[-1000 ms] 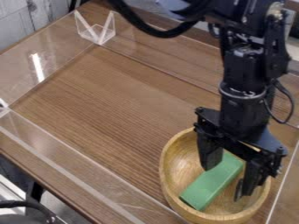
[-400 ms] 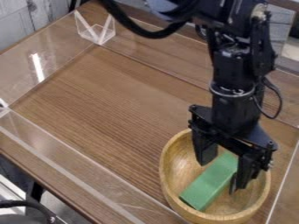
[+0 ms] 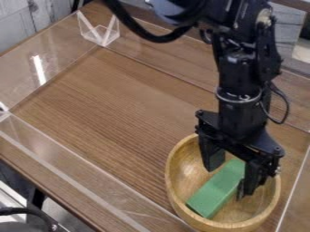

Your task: Remove the green block from inside the brown bowl and put it on the table

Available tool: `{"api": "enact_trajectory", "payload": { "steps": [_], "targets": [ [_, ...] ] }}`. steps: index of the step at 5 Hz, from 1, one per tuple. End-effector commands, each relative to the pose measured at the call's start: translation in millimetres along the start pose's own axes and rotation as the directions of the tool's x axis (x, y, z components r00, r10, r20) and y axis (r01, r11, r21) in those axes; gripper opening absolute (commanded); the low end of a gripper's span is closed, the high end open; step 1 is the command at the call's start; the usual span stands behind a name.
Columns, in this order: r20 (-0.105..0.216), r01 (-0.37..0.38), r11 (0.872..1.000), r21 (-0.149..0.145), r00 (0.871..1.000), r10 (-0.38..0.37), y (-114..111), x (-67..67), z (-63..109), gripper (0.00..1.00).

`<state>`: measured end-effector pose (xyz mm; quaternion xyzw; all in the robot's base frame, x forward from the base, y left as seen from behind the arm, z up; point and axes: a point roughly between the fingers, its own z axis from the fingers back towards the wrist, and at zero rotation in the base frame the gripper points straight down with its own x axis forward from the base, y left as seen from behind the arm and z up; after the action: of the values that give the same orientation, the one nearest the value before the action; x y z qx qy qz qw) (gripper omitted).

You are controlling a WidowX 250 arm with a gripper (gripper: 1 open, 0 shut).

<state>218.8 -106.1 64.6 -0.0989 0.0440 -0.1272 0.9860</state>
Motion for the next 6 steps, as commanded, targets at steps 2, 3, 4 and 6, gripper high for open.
{"api": "enact_trajectory", "payload": {
  "steps": [2, 3, 4, 6],
  "targets": [
    [0.047, -0.005, 1.000, -0.007, 0.999, 0.006, 3, 9.3, 3.1, 1.00],
    [0.049, -0.008, 1.000, -0.009, 0.999, 0.009, 5, 10.7, -0.2, 1.00],
    [0.051, -0.005, 1.000, -0.012, 0.999, 0.006, 8, 11.9, -6.4, 1.00],
    [0.058, -0.003, 1.000, -0.019, 0.998, 0.004, 14, 14.2, -18.8, 1.00]
  ]
}}
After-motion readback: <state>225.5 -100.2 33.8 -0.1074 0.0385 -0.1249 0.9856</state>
